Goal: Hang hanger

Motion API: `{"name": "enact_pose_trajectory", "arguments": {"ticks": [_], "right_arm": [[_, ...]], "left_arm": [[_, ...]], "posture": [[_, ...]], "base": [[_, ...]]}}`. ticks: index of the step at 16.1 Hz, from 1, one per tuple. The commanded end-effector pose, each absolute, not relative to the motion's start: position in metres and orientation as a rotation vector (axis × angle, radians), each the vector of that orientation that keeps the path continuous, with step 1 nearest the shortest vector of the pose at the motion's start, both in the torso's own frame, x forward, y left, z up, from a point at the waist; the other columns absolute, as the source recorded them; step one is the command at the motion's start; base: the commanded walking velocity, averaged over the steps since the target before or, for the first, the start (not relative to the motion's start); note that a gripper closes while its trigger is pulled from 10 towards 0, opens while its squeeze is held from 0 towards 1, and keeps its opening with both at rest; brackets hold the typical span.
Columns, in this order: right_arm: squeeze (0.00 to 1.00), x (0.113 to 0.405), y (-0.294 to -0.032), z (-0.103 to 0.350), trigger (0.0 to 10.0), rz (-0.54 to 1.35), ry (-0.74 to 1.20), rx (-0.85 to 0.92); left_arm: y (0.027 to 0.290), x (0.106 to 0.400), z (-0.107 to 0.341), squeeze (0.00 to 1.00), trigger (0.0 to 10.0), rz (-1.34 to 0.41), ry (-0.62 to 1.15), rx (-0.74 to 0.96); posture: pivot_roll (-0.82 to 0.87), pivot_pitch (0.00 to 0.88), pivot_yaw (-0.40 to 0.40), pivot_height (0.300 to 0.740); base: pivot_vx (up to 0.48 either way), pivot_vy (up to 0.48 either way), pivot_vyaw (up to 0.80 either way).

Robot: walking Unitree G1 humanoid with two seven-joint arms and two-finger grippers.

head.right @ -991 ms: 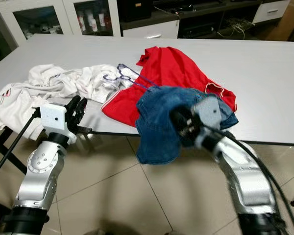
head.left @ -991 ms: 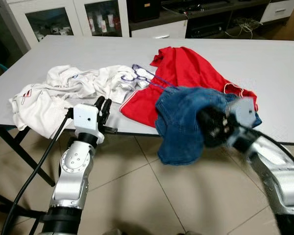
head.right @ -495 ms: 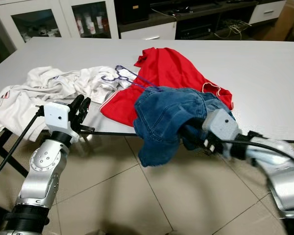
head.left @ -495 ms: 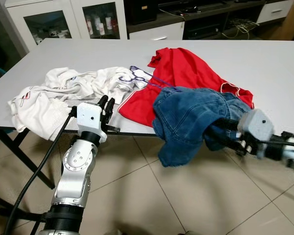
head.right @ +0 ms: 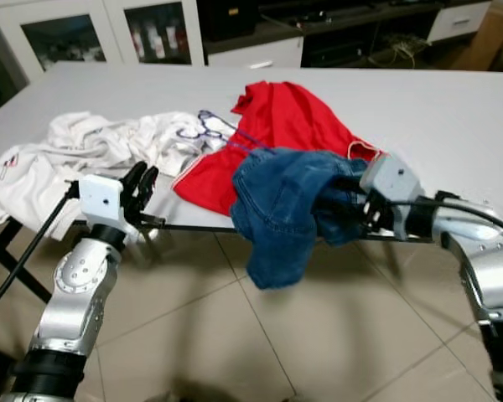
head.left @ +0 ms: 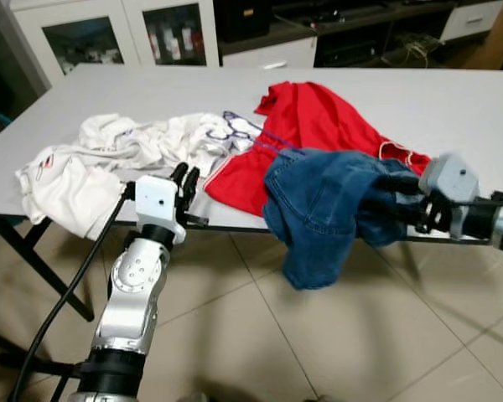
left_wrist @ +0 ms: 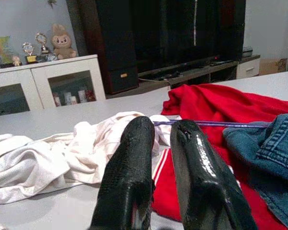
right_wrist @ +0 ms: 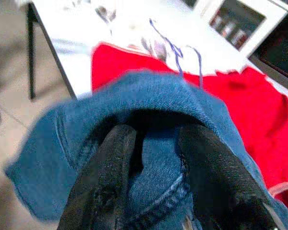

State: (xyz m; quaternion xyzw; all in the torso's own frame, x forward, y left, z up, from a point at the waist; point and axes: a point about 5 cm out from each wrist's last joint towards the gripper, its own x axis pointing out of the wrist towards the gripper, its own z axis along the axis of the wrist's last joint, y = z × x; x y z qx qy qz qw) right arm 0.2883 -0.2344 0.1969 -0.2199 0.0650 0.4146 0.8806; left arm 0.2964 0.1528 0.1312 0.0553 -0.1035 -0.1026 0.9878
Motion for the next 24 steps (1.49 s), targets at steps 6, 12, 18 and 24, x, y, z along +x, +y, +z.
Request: {"name": "enact_pose_trajectory", "arguments": {"ticks": [6,12,18,24], "right_arm": [[0.0,0.311,-0.203,0.213,10.0,0.845,-0.055,-0.14],[0.0,0.341,-0.187,0.212,10.0,0.505,-0.18,0.173],[0.0,0.343,-0.174,0.204,10.0,0.457,-0.182,0.013],[0.0,0.332,-0.147,0.209,10.0,0.555,-0.234,-0.271]], "left_arm": [[0.157,0.297,0.132,0.0,10.0,-0.185,-0.211,0.133],[0.153,0.297,0.132,0.0,10.0,-0.187,-0.217,0.12],[0.151,0.295,0.131,0.0,10.0,-0.179,-0.214,0.117],[0.149,0.296,0.131,0.0,10.0,-0.171,-0.217,0.124]], "posture": [[-0.11,0.0,0.051,0.74],[-0.11,0.0,0.045,0.74],[-0.11,0.0,0.034,0.74],[-0.12,0.0,0.031,0.74]], "base": [[0.0,0.0,0.0],[0.0,0.0,0.0],[0.0,0.0,0.0],[0.0,0.0,0.0]]}}
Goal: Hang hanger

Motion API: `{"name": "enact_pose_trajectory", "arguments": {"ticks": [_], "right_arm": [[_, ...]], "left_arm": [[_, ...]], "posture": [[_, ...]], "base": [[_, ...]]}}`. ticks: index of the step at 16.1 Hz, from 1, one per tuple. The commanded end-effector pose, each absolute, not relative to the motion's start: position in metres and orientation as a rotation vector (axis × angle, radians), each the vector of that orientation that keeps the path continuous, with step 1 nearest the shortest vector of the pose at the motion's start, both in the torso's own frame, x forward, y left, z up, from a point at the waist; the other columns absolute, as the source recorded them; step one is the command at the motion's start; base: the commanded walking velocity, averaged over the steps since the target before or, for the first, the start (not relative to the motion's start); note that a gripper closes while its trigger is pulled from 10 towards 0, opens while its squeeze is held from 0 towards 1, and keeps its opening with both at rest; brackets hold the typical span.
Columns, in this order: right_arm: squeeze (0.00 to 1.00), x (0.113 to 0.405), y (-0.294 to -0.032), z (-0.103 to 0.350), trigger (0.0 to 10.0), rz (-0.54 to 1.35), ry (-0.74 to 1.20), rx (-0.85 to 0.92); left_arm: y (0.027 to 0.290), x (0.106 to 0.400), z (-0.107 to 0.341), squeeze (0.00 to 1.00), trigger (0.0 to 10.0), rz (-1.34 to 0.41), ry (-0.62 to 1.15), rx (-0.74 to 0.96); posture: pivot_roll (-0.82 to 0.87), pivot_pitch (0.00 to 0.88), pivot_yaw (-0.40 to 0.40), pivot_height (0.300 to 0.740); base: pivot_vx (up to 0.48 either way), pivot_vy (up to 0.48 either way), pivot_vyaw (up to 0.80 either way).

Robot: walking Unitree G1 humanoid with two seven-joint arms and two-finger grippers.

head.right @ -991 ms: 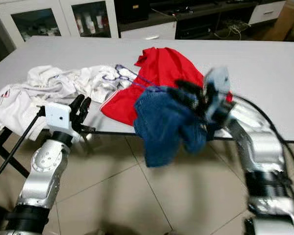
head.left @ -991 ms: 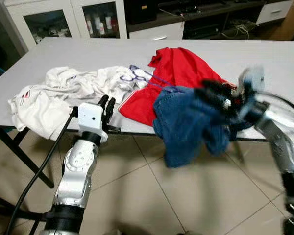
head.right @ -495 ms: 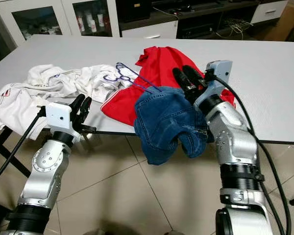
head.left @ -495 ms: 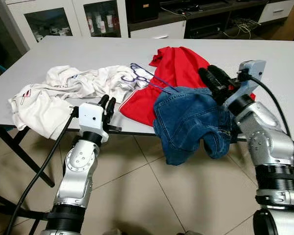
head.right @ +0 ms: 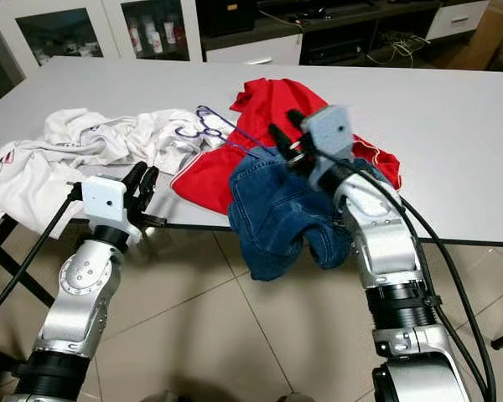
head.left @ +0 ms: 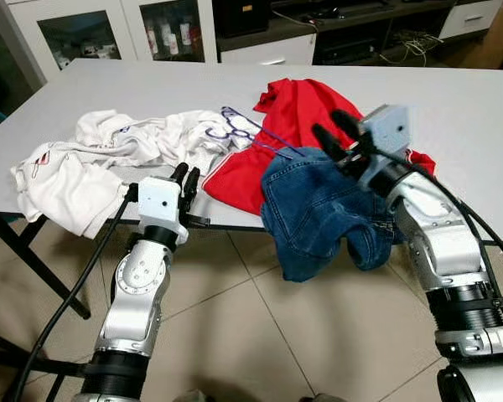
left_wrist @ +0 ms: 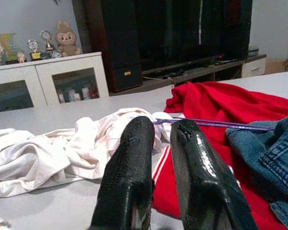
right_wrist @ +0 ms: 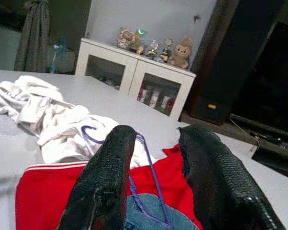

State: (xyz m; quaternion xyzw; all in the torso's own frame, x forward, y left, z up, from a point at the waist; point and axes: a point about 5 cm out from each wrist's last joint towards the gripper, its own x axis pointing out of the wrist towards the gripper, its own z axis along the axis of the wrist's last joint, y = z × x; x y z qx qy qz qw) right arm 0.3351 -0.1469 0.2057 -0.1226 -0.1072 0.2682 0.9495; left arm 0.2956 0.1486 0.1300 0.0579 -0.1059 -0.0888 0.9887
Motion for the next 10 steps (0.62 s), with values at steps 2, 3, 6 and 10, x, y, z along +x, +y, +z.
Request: {"name": "enact_pose_trajectory", "arguments": {"ticks": [2,3,6,10], "right_arm": [[0.0,0.334,-0.153,0.206,10.0,0.511,-0.213,-0.272],[0.0,0.335,-0.155,0.203,10.0,0.487,-0.2,-0.293],[0.0,0.335,-0.155,0.201,10.0,0.482,-0.193,-0.3],[0.0,0.34,-0.161,0.197,10.0,0.415,-0.159,-0.304]], "left_arm": [[0.149,0.296,0.131,0.0,10.0,-0.17,-0.216,0.124],[0.149,0.297,0.131,0.0,10.0,-0.168,-0.216,0.124],[0.149,0.297,0.131,0.0,10.0,-0.167,-0.218,0.124],[0.148,0.298,0.132,0.0,10.0,-0.168,-0.22,0.124]], "posture": [[-0.12,0.0,0.031,0.74],[-0.12,0.0,0.031,0.74],[-0.12,0.0,0.032,0.74],[-0.12,0.0,0.033,0.74]], "base": [[0.0,0.0,0.0],[0.0,0.0,0.0],[0.0,-0.299,0.41],[0.0,-0.332,0.75]]}}
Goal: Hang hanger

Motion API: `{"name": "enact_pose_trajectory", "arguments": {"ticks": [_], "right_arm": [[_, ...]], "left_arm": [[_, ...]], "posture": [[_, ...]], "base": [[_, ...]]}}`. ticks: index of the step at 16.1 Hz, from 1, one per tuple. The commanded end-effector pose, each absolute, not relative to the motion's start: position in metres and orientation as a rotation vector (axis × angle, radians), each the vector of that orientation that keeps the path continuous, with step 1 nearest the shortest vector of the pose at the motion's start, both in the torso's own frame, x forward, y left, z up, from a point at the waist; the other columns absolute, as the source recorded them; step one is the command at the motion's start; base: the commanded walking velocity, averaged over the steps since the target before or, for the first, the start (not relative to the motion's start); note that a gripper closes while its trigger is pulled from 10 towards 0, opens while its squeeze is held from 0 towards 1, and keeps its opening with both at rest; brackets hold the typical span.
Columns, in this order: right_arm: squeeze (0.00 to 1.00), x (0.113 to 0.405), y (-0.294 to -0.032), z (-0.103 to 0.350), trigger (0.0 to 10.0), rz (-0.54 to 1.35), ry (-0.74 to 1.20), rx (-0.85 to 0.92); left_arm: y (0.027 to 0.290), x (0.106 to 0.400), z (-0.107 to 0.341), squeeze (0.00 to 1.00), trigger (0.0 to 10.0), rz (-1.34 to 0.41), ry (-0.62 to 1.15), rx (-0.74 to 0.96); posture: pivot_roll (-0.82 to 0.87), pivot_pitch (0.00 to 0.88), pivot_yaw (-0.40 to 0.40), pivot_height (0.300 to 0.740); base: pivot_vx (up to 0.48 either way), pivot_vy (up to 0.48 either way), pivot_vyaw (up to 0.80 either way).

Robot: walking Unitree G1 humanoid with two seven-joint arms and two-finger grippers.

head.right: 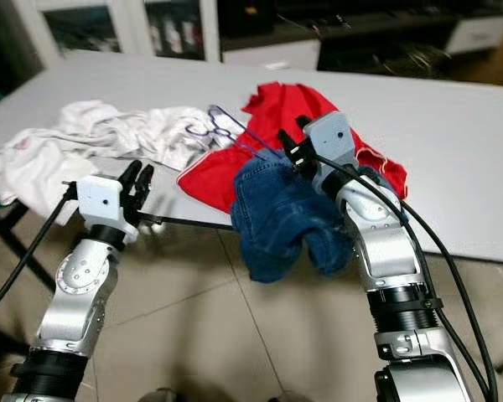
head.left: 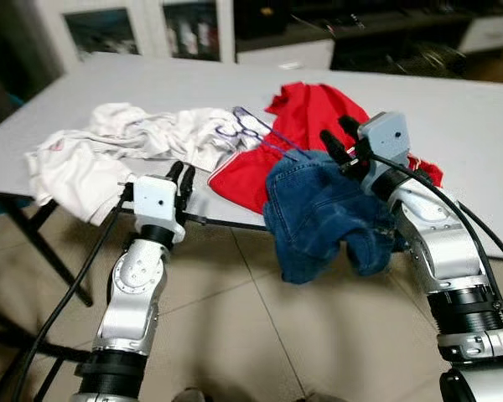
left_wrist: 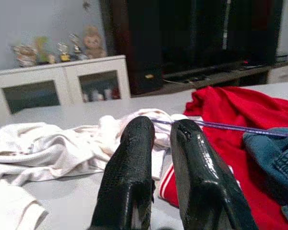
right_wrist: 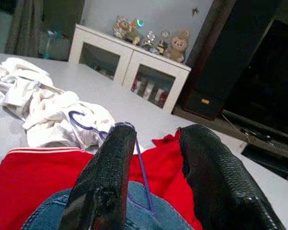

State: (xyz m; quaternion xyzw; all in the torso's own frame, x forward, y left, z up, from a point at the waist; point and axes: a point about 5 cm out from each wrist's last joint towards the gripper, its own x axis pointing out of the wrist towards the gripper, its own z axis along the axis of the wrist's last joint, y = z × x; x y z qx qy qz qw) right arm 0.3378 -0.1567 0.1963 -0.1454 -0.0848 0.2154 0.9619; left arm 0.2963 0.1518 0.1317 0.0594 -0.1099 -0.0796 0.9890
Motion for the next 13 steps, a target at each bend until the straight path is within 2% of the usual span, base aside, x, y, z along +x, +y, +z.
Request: {"name": "enact_pose_trajectory", "arguments": {"ticks": [1,2,5,13], "right_arm": [[0.0,0.3405,-0.1615,0.1969,10.0,0.41,-0.156,-0.3],[0.0,0.3408,-0.1617,0.1969,10.0,0.406,-0.155,-0.297],[0.0,0.3413,-0.1617,0.1966,10.0,0.401,-0.149,-0.281],[0.0,0.3398,-0.1608,0.1971,10.0,0.411,-0.152,-0.282]], "left_arm": [[0.1486,0.2987,0.1319,0.0,10.0,-0.167,-0.221,0.124],[0.1485,0.2988,0.1322,0.0,10.0,-0.167,-0.222,0.123],[0.1479,0.2984,0.1321,0.0,10.0,-0.166,-0.222,0.12],[0.1485,0.2966,0.1293,0.0,10.0,-0.162,-0.213,0.104]], "posture": [[-0.12,0.0,0.033,0.74],[-0.12,0.0,0.033,0.74],[-0.12,0.0,0.031,0.74],[-0.12,0.0,0.027,0.74]], "base": [[0.0,-0.33,0.73],[0.0,-0.334,0.63],[0.0,-0.325,0.0],[0.0,0.0,0.0]]}}
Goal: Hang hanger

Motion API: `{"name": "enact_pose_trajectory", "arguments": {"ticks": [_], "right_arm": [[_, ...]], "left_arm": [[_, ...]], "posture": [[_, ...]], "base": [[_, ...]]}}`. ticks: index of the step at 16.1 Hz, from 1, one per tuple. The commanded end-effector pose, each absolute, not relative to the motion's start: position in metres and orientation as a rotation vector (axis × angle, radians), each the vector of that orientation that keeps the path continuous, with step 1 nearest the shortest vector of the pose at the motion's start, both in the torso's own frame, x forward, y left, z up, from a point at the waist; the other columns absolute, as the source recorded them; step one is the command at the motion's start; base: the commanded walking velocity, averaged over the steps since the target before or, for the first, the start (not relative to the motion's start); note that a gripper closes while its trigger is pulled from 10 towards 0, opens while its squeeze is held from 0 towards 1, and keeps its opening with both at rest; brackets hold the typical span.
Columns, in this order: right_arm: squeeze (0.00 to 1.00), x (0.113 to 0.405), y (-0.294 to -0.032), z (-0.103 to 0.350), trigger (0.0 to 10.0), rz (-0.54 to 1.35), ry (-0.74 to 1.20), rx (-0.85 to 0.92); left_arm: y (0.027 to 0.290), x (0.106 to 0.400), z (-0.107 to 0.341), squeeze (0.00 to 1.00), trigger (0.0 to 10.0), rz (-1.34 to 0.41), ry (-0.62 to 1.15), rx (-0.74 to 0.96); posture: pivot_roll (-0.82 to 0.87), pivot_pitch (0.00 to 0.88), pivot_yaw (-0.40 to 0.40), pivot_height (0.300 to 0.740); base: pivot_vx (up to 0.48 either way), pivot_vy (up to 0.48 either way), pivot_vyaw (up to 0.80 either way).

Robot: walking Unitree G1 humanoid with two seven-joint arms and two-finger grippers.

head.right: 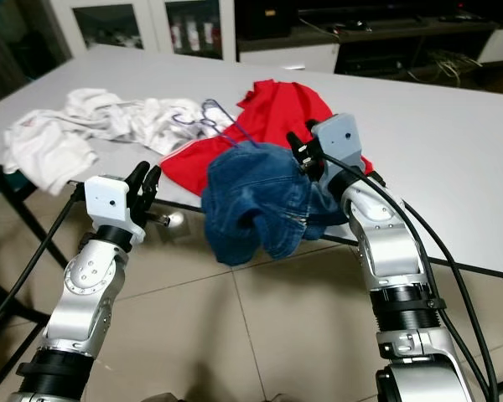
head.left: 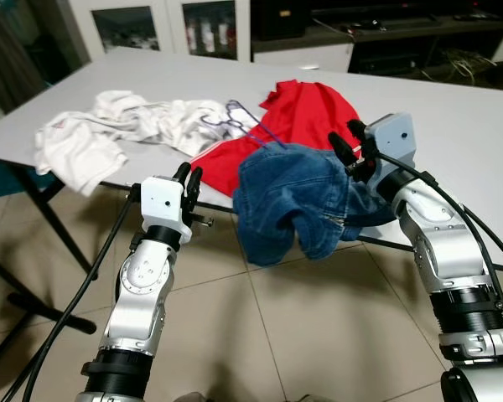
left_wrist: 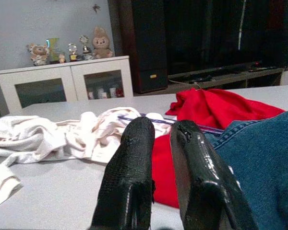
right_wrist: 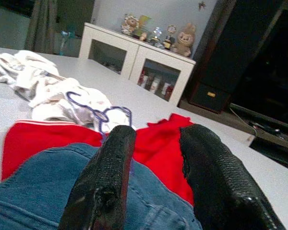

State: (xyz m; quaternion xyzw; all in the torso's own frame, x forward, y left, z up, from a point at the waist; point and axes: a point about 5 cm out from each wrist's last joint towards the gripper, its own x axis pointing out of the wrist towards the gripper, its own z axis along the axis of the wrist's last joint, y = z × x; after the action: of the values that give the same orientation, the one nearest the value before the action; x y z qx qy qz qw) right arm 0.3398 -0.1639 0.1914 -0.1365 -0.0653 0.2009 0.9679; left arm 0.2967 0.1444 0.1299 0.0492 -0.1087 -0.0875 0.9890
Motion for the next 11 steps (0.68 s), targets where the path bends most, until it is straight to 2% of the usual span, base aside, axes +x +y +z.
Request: {"name": "enact_pose_trajectory", "arguments": {"ticks": [1,10,11], "right_arm": [[0.0,0.34,-0.16,0.198,10.0,0.413,-0.155,-0.282],[0.0,0.328,-0.139,0.192,10.0,0.577,-0.169,-0.305],[0.0,0.327,-0.135,0.189,10.0,0.599,-0.158,-0.302]], "left_arm": [[0.148,0.297,0.129,0.0,10.0,-0.161,-0.213,0.104],[0.156,0.3,0.132,0.0,10.0,-0.127,-0.217,0.126],[0.157,0.299,0.133,0.0,10.0,-0.122,-0.217,0.13]], "posture": [[-0.12,0.0,0.029,0.74],[-0.11,0.0,0.039,0.74],[-0.1,0.0,0.04,0.74]], "base": [[0.0,0.0,0.0],[0.0,0.0,0.0],[0.289,0.0,0.0]]}}
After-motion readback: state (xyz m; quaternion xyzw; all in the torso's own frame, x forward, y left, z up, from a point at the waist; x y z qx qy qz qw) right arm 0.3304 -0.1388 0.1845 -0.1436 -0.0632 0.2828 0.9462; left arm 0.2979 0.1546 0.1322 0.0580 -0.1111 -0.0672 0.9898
